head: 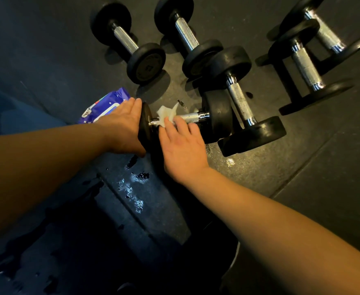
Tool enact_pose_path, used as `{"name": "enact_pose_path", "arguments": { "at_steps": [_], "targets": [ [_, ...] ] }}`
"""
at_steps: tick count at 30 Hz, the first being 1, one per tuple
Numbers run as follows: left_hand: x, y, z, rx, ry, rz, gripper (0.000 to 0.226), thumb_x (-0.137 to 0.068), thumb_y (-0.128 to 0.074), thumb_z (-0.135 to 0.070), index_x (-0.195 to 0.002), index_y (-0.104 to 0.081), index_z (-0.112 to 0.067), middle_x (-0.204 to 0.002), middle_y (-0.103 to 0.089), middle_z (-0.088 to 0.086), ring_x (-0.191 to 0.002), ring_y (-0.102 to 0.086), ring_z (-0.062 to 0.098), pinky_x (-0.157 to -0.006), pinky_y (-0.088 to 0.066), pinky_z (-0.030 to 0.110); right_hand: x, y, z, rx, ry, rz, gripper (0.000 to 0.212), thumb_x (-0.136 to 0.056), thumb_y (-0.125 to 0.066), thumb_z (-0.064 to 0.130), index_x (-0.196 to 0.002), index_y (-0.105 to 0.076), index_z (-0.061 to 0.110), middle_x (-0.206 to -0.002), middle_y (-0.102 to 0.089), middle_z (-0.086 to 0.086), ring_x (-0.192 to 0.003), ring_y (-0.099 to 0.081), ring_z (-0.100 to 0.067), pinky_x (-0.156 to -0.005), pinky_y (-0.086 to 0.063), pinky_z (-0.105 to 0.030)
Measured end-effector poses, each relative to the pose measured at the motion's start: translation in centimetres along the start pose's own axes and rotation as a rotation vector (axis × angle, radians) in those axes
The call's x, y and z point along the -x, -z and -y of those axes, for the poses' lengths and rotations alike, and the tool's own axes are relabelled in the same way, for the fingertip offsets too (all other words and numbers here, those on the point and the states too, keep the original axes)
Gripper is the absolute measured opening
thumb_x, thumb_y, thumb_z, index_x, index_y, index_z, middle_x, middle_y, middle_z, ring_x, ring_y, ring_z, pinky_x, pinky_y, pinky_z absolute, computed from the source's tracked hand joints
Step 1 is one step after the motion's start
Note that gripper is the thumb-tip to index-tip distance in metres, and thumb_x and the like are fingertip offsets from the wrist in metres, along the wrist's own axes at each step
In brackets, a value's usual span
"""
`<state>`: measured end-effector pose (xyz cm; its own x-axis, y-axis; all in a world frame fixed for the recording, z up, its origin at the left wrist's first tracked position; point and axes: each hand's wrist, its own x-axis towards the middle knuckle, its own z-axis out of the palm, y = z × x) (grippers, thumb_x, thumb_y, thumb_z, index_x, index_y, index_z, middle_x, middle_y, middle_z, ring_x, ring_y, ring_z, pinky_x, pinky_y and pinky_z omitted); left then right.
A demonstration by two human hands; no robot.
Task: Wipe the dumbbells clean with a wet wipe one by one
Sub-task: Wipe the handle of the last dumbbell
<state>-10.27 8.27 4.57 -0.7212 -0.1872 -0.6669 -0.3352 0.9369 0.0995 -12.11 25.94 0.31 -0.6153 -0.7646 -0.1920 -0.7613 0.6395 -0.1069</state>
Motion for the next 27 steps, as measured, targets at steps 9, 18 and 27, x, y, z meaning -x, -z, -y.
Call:
{"name": "enact_pose_path", "arguments": {
  "at_steps": [9, 18, 27],
  "targets": [
    [0.0, -0.2, -0.1, 0.002, 0.011, -0.004, 0.142, -0.060, -0.086, -0.046, -0.155, 0.013, -0.010, -0.165, 0.009, 0.011, -0.152, 0.005, 0.023, -0.124, -0.009, 0.036, 0.4, 0.1, 0.4, -0.016, -0.096, 0.023, 0.070, -0.082, -0.052, 0.031, -0.143, -0.044, -0.003, -0.148, -0.045, -0.024, -0.146, -0.029, -0.040, -0.122, -0.013, -0.052],
    [1.1, -1.1, 0.2, -0.025, -0.018, -0.036, 0.141, -0.060, -0.083, -0.050, -0.155, 0.014, -0.011, -0.165, 0.010, 0.011, -0.152, 0.006, 0.023, -0.123, -0.012, 0.041, 0.7, 0.7, -1.1, 0.055, -0.182, 0.041, 0.062, -0.087, -0.045, 0.026, -0.141, -0.045, -0.005, -0.144, -0.044, -0.028, -0.140, -0.034, -0.042, -0.122, -0.017, -0.048],
    [2.7, -1.7, -0.2, -0.054, -0.054, -0.073, 0.138, -0.063, -0.081, -0.051, -0.155, 0.013, -0.010, -0.165, 0.011, 0.010, -0.152, 0.007, 0.023, -0.122, -0.015, 0.044, 1.1, 1.2, -0.4, 0.169, 0.011, 0.113, 0.062, -0.094, -0.036, 0.024, -0.148, -0.035, -0.007, -0.151, -0.035, -0.030, -0.143, -0.029, -0.042, -0.124, -0.005, -0.051]
  ]
}}
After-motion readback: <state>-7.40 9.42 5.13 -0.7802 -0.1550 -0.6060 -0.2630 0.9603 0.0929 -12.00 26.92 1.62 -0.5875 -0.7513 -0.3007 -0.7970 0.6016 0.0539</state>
